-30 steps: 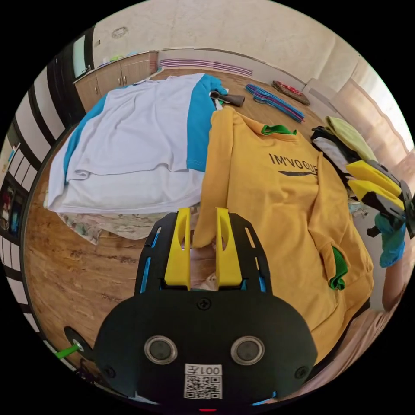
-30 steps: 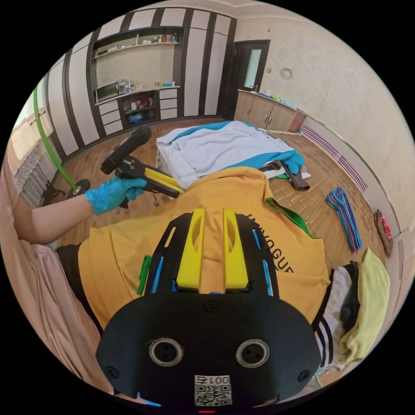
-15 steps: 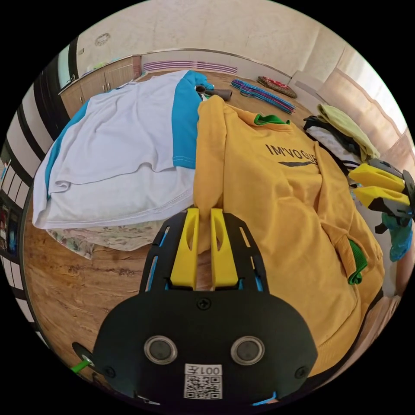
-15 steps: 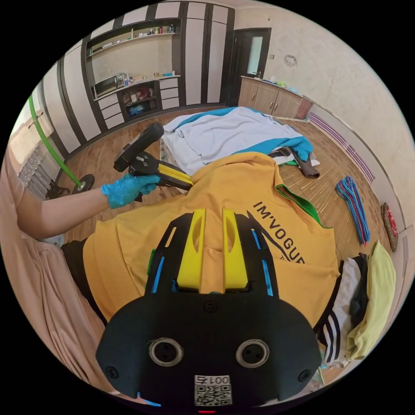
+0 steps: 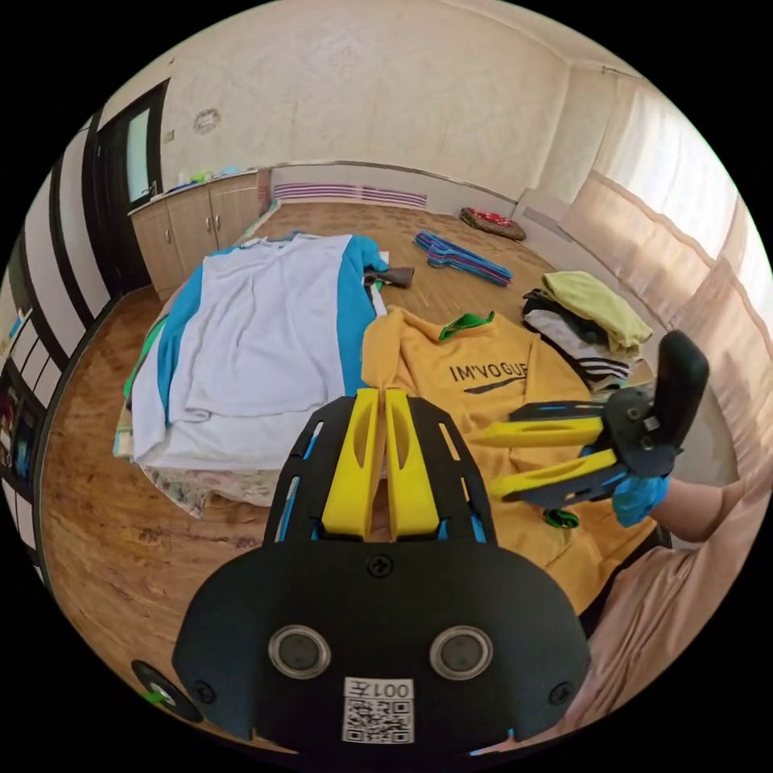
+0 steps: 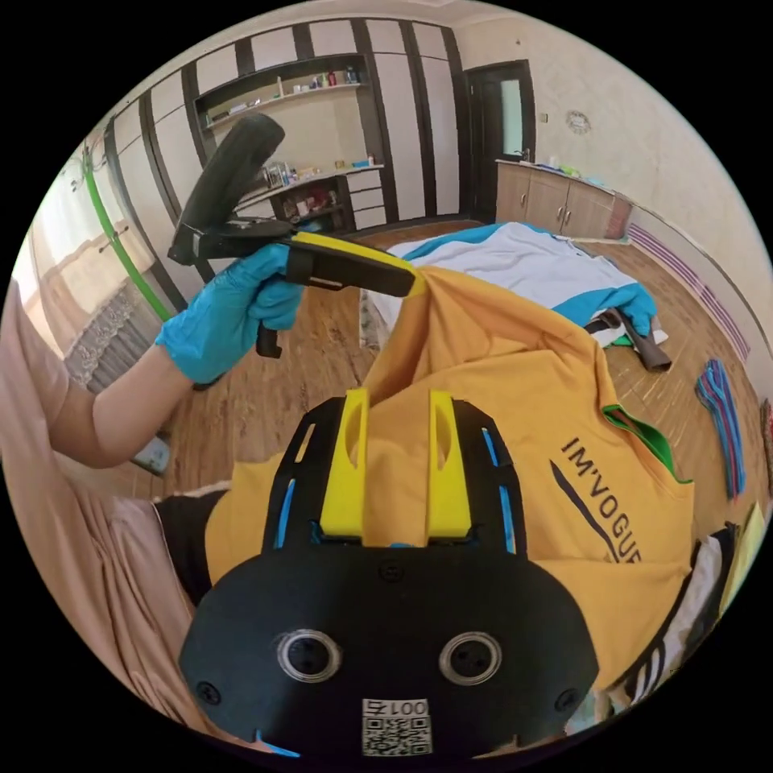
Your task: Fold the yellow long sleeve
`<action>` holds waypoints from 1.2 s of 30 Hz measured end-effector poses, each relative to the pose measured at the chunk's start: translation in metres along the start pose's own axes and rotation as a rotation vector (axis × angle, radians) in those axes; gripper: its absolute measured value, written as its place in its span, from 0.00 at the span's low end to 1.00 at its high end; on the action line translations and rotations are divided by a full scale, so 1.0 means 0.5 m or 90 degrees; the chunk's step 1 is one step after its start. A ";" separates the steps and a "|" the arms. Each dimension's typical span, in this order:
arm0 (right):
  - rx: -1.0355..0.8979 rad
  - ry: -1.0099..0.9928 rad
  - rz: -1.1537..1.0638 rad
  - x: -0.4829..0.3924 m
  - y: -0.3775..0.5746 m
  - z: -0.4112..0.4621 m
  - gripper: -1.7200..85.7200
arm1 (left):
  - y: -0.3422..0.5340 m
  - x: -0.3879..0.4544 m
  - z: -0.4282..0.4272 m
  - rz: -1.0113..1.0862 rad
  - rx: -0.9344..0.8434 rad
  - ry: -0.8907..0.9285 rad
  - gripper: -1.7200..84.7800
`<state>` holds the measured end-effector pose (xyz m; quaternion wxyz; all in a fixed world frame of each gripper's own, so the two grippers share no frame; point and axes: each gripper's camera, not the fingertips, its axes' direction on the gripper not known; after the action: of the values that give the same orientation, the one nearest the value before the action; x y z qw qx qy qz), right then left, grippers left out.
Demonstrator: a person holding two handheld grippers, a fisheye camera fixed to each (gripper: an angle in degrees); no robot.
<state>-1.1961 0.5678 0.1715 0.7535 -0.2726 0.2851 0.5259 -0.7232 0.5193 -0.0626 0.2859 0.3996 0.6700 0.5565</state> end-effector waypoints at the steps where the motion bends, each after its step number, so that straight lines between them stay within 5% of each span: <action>1: 0.012 -0.011 0.017 0.001 -0.011 0.006 0.16 | -0.007 0.006 -0.015 0.014 0.003 0.004 0.00; 14: 0.073 0.069 0.165 0.053 -0.077 0.014 0.09 | -0.038 0.069 -0.084 0.106 0.003 0.046 0.00; 26: 0.133 -0.034 0.141 0.137 -0.034 -0.146 0.03 | 0.062 0.006 -0.152 0.047 0.023 0.084 0.02; 36: 0.244 -0.096 0.190 0.178 -0.025 -0.263 0.03 | 0.125 0.056 -0.100 0.092 -0.046 0.108 0.17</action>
<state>-1.1778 0.5273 0.0185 0.7247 -0.0401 0.3594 0.5865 -0.7657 0.5213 0.0109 0.2015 0.3880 0.6403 0.6315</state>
